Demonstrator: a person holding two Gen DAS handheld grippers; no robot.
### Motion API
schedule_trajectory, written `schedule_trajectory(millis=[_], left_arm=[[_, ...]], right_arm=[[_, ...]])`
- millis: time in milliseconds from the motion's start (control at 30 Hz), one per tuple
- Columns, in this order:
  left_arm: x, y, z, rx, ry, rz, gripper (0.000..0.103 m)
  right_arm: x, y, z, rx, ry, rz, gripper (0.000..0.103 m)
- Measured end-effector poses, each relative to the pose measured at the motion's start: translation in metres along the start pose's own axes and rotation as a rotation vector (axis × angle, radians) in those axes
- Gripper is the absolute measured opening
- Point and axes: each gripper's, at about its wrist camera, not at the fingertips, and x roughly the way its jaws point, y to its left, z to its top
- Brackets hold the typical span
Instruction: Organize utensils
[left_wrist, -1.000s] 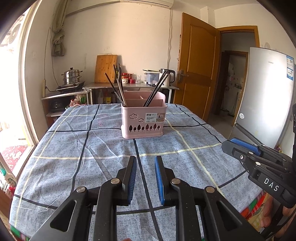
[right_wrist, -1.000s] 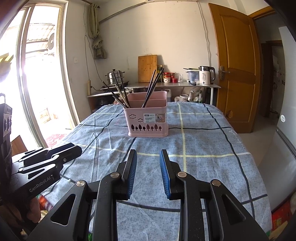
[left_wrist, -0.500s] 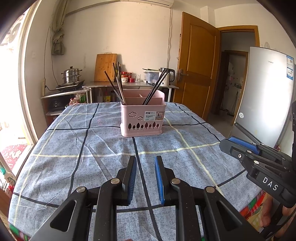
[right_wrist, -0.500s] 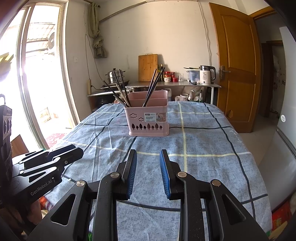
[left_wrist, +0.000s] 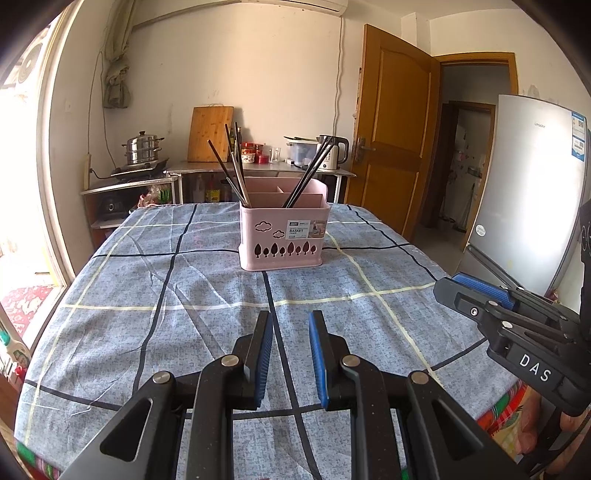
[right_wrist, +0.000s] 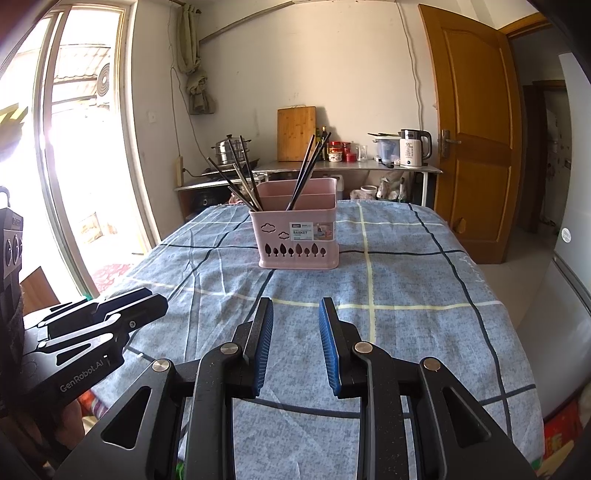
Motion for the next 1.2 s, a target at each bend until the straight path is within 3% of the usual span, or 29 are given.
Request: schedule_trajectory(millis=[1200], left_arm=[[-0.0053, 0.0006, -0.0016, 0.001, -0.021, 0.009, 0.02]], right_arm=[[0.0012, 0.0012, -0.0014, -0.006, 0.007, -0.004, 0.026]])
